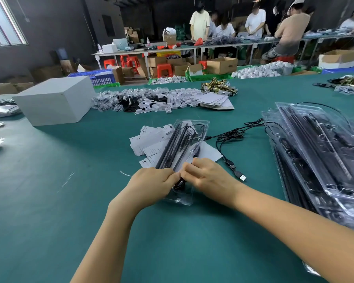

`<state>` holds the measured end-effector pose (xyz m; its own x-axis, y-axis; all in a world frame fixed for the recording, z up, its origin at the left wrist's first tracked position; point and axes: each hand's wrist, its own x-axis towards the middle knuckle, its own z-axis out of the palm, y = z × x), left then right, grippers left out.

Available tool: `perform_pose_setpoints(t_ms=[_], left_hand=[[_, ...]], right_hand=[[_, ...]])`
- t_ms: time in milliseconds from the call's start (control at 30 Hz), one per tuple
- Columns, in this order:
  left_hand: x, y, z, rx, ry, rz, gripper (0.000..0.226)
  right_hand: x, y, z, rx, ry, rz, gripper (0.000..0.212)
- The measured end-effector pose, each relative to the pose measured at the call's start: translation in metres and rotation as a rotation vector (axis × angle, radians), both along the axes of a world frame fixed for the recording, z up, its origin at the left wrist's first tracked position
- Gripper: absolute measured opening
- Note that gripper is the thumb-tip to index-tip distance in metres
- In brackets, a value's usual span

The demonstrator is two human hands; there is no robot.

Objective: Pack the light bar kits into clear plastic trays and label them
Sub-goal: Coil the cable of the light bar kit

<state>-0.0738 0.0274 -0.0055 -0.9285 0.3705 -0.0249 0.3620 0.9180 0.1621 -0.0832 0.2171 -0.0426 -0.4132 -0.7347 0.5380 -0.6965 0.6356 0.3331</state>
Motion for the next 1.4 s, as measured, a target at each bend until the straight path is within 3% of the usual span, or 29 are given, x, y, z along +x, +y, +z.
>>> perform_pose_setpoints(t_ms=[200, 433, 533, 667, 833, 1000, 1133, 1200, 1233, 1300, 1400], left_hand=[[0.0, -0.001, -0.003, 0.029, 0.001, 0.008, 0.045], [0.0, -0.002, -0.003, 0.029, 0.007, 0.002, 0.046], [0.0, -0.003, -0.002, 0.037, 0.012, -0.002, 0.045], [0.001, -0.002, -0.002, 0.045, 0.002, -0.01, 0.043], [0.002, -0.003, -0.001, 0.067, -0.009, -0.007, 0.042], [0.0, -0.006, -0.004, 0.091, -0.022, -0.002, 0.044], [-0.002, -0.013, -0.005, 0.066, -0.047, -0.022, 0.069], [-0.006, -0.023, -0.002, 0.212, -0.168, 0.006, 0.069], [-0.009, -0.029, -0.002, 0.347, -0.193, 0.032, 0.058], [-0.024, -0.04, -0.009, 0.631, -0.046, 0.175, 0.026], [-0.051, -0.047, -0.022, 0.636, 0.225, 0.481, 0.018]], right_hand=[[0.003, 0.001, -0.008, -0.049, 0.002, 0.042, 0.019], [-0.007, 0.0, -0.009, -0.049, 0.026, 0.003, 0.008], [-0.012, -0.001, -0.007, -0.023, 0.029, -0.024, 0.017], [-0.009, 0.0, -0.006, -0.019, -0.198, -0.065, 0.008], [-0.007, 0.007, -0.007, -0.028, -0.558, -0.173, 0.034], [0.002, 0.01, -0.009, -0.086, -0.675, -0.238, 0.043], [0.007, 0.009, -0.013, -0.053, -0.765, -0.324, 0.051], [0.01, 0.009, -0.017, -0.019, -0.772, -0.384, 0.053], [0.011, 0.009, -0.018, -0.008, -0.777, -0.399, 0.054], [0.013, 0.01, -0.02, -0.003, -0.806, -0.403, 0.053], [0.012, 0.013, -0.022, -0.027, -0.863, -0.388, 0.053]])
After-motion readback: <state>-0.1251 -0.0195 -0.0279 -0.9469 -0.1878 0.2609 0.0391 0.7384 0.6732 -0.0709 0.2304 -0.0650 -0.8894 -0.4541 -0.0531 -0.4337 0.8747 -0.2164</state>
